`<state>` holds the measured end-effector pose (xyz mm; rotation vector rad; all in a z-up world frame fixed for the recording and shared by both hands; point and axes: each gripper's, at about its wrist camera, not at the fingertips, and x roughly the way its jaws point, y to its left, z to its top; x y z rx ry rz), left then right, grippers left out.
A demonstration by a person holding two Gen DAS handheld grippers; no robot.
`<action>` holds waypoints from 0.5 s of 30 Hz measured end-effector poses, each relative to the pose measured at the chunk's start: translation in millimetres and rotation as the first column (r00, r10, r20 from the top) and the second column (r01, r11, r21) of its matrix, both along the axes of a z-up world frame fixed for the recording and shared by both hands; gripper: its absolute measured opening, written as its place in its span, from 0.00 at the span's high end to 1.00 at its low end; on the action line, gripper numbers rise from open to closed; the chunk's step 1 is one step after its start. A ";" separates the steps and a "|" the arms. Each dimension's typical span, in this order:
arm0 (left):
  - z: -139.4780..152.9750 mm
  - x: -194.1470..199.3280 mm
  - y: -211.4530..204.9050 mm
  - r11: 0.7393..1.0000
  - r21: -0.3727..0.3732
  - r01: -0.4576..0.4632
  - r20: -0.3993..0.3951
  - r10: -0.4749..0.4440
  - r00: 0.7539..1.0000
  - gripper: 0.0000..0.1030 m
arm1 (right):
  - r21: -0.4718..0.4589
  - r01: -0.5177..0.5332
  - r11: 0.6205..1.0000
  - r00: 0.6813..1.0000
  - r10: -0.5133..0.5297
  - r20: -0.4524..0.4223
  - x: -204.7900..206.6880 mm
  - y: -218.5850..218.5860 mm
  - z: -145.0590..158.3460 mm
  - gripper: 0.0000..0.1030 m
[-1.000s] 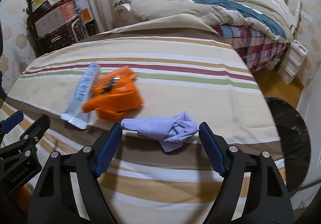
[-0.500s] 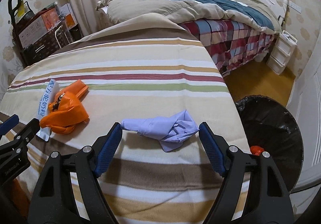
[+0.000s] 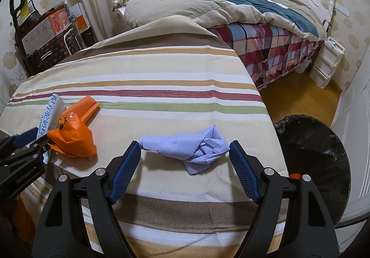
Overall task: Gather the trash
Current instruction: 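Grasp the silver milk-powder tube with the left gripper, then lift the silver tube with the left gripper while the right reaches the lavender cloth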
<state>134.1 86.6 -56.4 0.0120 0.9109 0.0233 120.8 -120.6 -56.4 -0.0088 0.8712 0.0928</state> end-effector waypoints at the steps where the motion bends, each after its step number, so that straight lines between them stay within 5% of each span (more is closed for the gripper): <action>1: 0.4 -1.0 0.3 1.000 -0.003 0.005 0.003 -0.005 1.000 0.54 | 0.001 0.000 1.000 1.000 0.000 0.001 -0.3 0.2 0.0 0.26; 6: 1.1 -5.4 -2.3 0.999 0.002 0.033 0.018 -0.033 0.999 0.65 | -0.003 0.002 1.000 1.000 -0.002 0.004 -1.9 0.6 0.8 0.26; 15: 5.9 -14.7 -0.9 0.999 -0.003 0.033 0.043 -0.033 0.999 0.66 | 0.016 0.017 1.000 1.000 -0.017 0.019 -14.8 -1.7 4.4 0.26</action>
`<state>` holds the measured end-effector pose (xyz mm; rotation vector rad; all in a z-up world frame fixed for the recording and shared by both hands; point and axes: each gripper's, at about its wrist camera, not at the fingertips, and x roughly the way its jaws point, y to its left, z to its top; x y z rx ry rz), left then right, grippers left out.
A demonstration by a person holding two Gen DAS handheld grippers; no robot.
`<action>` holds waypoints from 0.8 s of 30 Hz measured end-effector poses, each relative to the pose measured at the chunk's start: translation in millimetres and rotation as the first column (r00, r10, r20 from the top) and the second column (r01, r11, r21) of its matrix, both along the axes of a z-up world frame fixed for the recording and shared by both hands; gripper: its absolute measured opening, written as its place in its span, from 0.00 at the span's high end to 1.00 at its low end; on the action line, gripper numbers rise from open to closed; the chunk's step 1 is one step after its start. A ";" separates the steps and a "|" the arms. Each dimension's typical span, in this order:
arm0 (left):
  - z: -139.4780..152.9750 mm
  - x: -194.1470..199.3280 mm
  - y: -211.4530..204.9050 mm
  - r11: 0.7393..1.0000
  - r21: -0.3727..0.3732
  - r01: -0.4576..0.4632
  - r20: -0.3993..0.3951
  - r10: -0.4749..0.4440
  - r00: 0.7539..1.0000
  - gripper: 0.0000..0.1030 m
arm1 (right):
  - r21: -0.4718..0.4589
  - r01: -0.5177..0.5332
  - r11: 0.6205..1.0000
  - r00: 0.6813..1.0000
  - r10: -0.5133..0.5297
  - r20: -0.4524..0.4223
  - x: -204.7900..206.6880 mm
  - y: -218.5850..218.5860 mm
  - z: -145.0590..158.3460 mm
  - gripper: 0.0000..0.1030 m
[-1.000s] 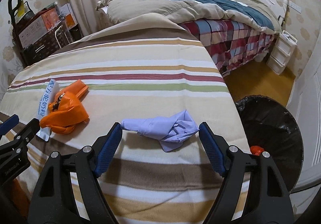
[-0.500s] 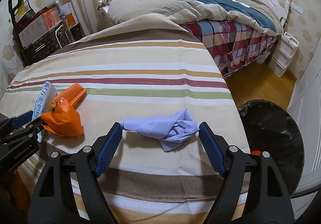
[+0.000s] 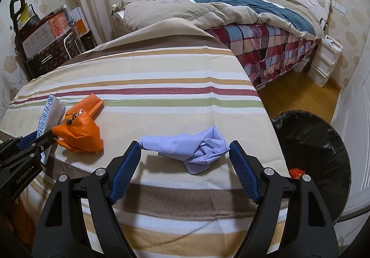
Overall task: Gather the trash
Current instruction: 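Lift the silver tube with the left gripper while the right reaches the lavender cloth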
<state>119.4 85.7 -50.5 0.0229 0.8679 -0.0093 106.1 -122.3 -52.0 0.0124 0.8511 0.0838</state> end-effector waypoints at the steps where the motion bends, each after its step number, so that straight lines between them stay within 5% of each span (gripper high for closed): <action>1: 0.7 -2.0 0.2 1.000 -0.002 0.000 0.002 0.000 1.000 0.66 | 0.002 0.001 1.000 1.000 -0.001 0.001 -1.5 -0.3 0.2 0.26; 14: 18.7 -30.2 -10.7 0.998 -0.053 0.041 0.042 -0.039 0.998 0.66 | 0.016 0.043 0.999 0.998 -0.044 0.042 -23.6 -17.2 16.5 0.26; 24: 33.8 -35.1 -59.7 0.982 -0.069 0.177 0.087 -0.171 0.981 0.66 | 0.015 0.142 0.990 0.987 -0.143 0.077 -43.5 -56.8 30.3 0.26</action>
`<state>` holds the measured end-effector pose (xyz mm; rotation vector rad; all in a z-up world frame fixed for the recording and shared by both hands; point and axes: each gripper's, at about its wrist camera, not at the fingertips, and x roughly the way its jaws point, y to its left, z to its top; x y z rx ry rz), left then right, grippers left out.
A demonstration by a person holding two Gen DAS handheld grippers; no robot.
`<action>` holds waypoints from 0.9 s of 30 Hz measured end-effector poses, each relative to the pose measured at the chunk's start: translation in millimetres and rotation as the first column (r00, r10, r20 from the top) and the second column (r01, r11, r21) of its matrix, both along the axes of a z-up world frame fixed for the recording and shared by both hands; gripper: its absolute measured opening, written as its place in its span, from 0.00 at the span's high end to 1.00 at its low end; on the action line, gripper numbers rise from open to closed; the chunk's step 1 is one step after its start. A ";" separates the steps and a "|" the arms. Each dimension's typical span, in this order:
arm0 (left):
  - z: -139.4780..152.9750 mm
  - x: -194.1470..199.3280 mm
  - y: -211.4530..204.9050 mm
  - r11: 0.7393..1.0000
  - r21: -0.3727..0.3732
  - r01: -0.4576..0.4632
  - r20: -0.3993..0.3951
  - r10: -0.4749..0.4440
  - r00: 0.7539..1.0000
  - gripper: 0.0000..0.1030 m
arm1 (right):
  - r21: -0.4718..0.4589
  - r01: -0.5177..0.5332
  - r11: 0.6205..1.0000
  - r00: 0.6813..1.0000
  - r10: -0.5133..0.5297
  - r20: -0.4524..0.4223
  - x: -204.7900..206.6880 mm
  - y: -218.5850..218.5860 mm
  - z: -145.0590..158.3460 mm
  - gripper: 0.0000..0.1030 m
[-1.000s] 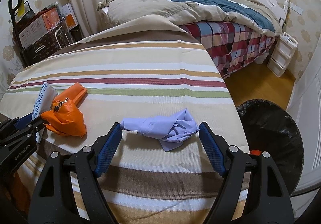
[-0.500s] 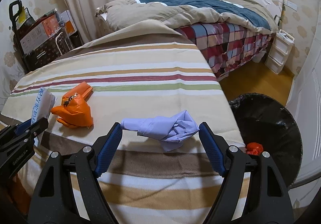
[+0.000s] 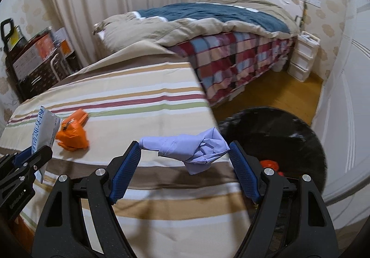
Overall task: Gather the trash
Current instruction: 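Lift the silver tube with the left gripper while the right reaches the lavender cloth, then carry the silver tube and lavender cloth over the black bin and open both grippers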
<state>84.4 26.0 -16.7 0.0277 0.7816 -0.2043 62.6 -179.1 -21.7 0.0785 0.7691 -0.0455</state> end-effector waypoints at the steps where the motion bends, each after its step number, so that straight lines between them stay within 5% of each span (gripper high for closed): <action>1: 0.8 0.1 -6.5 1.000 -0.002 0.015 0.002 -0.015 1.000 0.66 | -0.001 0.015 1.000 1.000 -0.015 0.003 -2.1 -6.3 1.0 0.26; 14: 3.1 9.1 -109.8 0.978 0.001 0.206 0.025 -0.206 0.978 0.66 | 0.003 0.213 0.977 0.977 -0.213 0.006 -19.8 -101.4 -2.9 0.26; 27: -14.4 23.2 -179.0 0.966 0.023 0.257 -0.002 -0.258 0.966 0.66 | 0.025 0.273 0.962 0.962 -0.273 -0.015 -17.1 -151.8 -20.3 0.26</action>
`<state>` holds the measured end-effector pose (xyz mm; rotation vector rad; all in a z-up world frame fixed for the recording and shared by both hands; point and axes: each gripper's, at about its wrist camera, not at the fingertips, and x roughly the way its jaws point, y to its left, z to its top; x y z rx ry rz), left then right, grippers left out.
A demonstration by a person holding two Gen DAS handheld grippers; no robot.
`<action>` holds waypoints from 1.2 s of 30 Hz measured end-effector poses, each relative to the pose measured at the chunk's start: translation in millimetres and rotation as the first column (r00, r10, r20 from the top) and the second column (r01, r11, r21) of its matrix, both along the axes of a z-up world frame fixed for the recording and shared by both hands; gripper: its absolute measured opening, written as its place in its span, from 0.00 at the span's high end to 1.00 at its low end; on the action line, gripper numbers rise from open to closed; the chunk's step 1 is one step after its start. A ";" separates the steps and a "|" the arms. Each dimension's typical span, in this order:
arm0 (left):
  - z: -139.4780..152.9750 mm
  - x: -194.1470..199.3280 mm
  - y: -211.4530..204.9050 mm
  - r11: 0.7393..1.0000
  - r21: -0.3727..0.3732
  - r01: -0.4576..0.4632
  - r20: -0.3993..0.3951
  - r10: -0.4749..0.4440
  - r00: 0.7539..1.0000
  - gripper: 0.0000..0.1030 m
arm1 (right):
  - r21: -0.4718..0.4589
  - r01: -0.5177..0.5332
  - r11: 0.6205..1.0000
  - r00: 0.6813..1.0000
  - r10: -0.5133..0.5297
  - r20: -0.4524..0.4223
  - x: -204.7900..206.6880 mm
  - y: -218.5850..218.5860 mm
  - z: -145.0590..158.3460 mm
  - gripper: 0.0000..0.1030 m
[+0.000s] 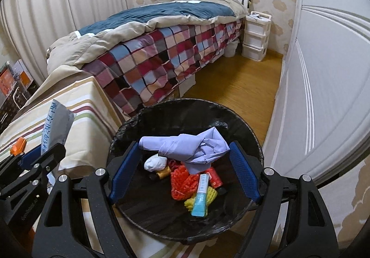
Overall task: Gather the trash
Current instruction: 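Carry the silver tube and lavender cloth over the black bin and open both grippers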
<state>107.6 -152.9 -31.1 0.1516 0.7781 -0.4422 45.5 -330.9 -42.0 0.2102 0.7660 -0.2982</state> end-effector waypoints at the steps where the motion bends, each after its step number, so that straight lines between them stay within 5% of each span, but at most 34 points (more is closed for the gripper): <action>1: -0.9 0.9 -4.0 1.000 0.003 0.002 0.000 -0.002 1.000 0.66 | 0.002 0.002 1.000 1.000 -0.002 0.000 1.5 -3.0 -1.0 0.26; 19: -16.8 11.6 -41.2 0.998 0.054 0.019 -0.021 -0.018 1.000 0.64 | 0.014 0.034 0.999 0.999 -0.034 -0.011 11.6 -31.0 -10.9 0.25; 32: -15.2 11.1 -41.9 0.998 0.057 0.012 -0.004 -0.012 1.000 0.30 | -0.005 0.069 0.998 0.998 -0.069 -0.009 8.7 -36.7 -8.6 0.21; 36: -13.6 10.6 -39.6 0.999 0.053 0.005 0.001 -0.005 1.000 0.27 | -0.006 0.078 0.997 0.997 -0.078 -0.008 6.6 -37.6 -8.4 0.21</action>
